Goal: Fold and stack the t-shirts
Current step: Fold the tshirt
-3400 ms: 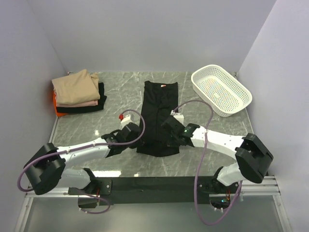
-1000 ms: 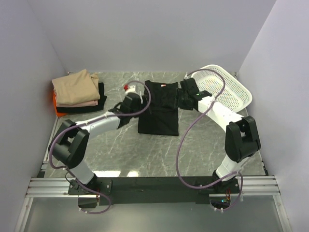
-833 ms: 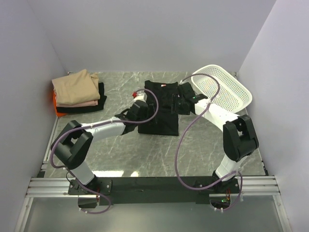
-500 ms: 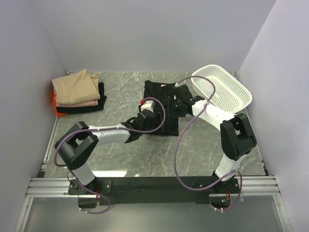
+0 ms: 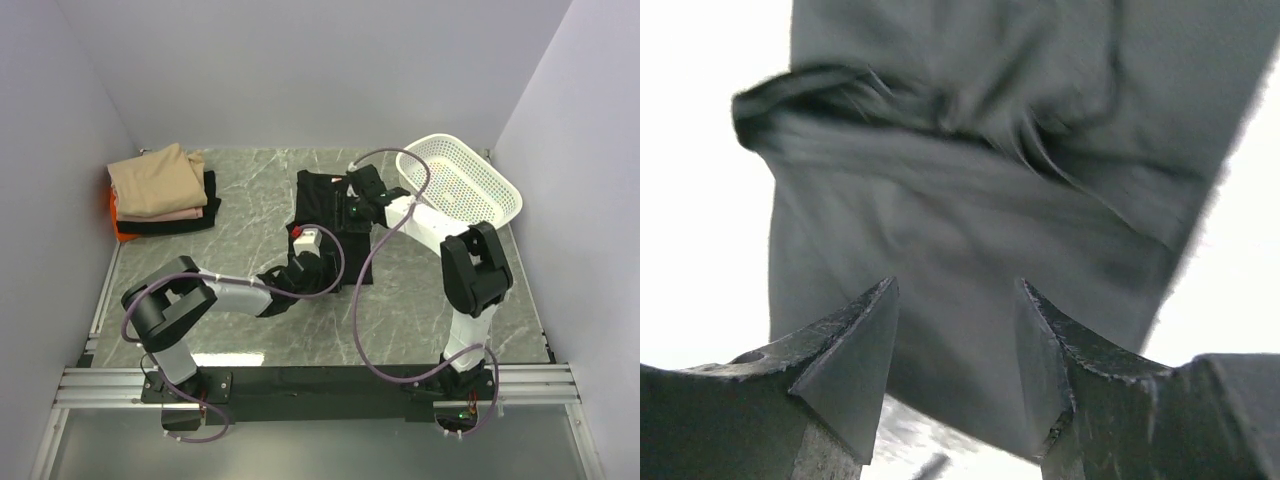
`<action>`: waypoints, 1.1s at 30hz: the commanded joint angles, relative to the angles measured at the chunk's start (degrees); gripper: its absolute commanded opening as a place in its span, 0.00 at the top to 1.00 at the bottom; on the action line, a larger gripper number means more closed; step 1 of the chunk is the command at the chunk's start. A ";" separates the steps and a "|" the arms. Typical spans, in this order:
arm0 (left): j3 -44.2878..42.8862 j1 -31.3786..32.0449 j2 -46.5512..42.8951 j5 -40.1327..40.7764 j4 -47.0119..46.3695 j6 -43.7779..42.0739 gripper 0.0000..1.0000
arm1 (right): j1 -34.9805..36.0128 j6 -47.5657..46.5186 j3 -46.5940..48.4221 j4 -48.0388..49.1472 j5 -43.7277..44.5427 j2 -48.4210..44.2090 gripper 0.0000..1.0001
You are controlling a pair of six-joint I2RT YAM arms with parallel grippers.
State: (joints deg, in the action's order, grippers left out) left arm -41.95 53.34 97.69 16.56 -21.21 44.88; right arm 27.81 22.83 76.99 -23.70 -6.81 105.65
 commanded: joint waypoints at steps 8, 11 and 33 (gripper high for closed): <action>3.90 4.40 -1.10 1.55 3.63 5.21 0.19 | 6.37 -1.91 4.66 -1.87 -5.32 6.59 0.45; 4.33 4.58 -1.54 2.08 4.33 5.48 0.19 | 7.51 -1.74 3.69 -1.52 -4.88 7.81 0.45; 9.26 8.53 -6.37 3.57 5.48 9.35 0.19 | -2.67 -1.21 27.77 -8.28 6.19 23.03 0.46</action>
State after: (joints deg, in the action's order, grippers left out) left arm -34.09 60.49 91.29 21.08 -22.46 53.12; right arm 26.48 22.65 100.99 -30.15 -3.29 128.09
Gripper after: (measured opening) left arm 0.808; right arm 0.539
